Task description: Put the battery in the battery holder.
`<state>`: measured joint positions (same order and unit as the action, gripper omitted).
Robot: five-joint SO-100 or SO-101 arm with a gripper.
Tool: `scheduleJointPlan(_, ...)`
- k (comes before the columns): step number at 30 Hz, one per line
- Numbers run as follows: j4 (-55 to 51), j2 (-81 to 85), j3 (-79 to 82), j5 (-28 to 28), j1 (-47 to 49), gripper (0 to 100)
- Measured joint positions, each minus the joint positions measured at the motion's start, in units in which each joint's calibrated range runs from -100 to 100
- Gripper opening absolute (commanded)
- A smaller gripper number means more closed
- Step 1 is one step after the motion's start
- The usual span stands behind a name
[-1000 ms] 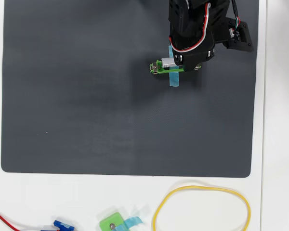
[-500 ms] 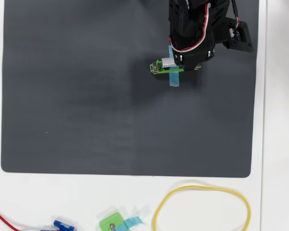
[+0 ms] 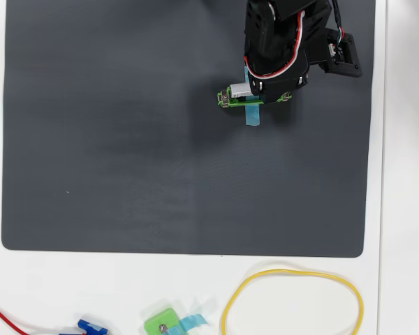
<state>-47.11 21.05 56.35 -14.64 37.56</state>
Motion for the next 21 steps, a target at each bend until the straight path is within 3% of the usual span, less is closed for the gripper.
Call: scheduleJointPlan(21,2.41,0.00,-0.82,0.00,0.00,0)
